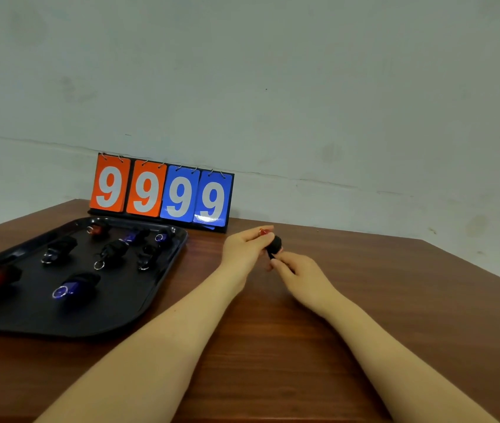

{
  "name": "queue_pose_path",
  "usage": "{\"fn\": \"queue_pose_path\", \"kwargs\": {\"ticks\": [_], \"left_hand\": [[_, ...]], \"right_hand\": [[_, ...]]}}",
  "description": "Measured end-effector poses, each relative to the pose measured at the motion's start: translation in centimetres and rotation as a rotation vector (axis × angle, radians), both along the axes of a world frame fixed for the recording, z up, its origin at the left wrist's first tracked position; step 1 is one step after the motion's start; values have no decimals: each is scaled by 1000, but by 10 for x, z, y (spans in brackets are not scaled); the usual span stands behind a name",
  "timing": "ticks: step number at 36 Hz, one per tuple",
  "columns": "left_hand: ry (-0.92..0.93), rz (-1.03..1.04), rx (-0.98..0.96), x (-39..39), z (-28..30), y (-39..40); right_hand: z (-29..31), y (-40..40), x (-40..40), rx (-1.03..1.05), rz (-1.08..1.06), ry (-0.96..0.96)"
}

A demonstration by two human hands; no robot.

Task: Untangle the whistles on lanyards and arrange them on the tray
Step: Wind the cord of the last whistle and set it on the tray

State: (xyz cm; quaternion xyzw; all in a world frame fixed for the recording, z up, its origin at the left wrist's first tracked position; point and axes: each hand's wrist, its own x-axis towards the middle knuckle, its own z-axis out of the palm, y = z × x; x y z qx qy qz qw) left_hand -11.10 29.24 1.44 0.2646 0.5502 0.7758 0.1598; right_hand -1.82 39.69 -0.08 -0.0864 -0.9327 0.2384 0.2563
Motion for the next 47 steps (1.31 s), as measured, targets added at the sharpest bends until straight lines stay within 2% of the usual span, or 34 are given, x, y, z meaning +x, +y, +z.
{"fn": "queue_pose_path", "kwargs": {"ticks": [9, 14, 18, 22, 28, 32, 39, 47], "left_hand": [[76, 128, -27, -8, -2, 1], [100, 213, -53, -10, -1, 4], [162, 222, -60, -10, -1, 2], [232, 216, -105, -9, -1, 0], [294, 151, -140, -12, 0, -3], [242, 34, -125, -7, 2, -4], [50, -185, -36, 1, 4, -5], [-167, -361, 170, 4, 8, -8]], "right_hand": [[3, 3, -2, 45, -63, 133], [3, -3, -1, 77, -10, 142], [5, -6, -1, 111, 30, 164], [6, -8, 3, 61, 24, 188], [10, -5, 5, -113, -38, 296], [14, 3, 7, -225, -108, 361], [19, 8, 8, -640, -141, 410], [23, 4, 9, -993, 51, 413]]}}
